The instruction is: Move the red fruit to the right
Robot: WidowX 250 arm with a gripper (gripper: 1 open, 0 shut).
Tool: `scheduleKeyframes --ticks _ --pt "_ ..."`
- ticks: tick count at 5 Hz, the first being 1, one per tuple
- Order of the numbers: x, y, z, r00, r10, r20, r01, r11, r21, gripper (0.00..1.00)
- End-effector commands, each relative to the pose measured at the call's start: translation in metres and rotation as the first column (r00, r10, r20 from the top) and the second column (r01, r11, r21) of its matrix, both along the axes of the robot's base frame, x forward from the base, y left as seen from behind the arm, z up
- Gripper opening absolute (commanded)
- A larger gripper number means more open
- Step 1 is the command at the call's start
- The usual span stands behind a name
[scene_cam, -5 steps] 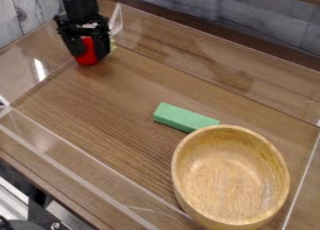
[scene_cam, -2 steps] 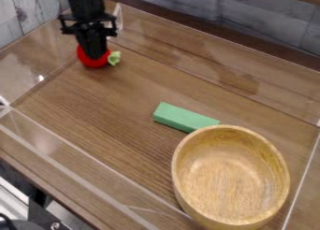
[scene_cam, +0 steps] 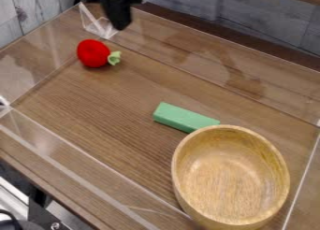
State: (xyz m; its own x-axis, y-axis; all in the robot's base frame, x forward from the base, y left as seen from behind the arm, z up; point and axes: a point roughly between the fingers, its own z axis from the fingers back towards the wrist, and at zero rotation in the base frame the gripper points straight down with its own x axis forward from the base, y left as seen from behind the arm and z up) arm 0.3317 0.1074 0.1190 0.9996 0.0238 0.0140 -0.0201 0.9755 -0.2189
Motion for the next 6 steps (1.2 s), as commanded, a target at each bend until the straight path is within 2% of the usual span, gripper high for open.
scheduleKeyframes --ticks 1,2,3,5,6 --pt "0.006 0.001 0.034 0.995 -0.038 0.096 0.034 0.999 0.042 0.00" --pt "0.002 0.014 0.019 0.995 -0.039 0.087 0.034 0.998 0.050 1.00" --pt "-0.002 0.029 0.005 0.996 -0.035 0.078 0.031 0.998 0.058 1.00" --pt "0.004 0.074 -0.021 0.997 0.038 0.062 -0.043 0.995 0.085 1.00" --pt "-0.001 0.082 -0.023 0.985 0.167 0.047 -0.171 0.981 0.096 1.00"
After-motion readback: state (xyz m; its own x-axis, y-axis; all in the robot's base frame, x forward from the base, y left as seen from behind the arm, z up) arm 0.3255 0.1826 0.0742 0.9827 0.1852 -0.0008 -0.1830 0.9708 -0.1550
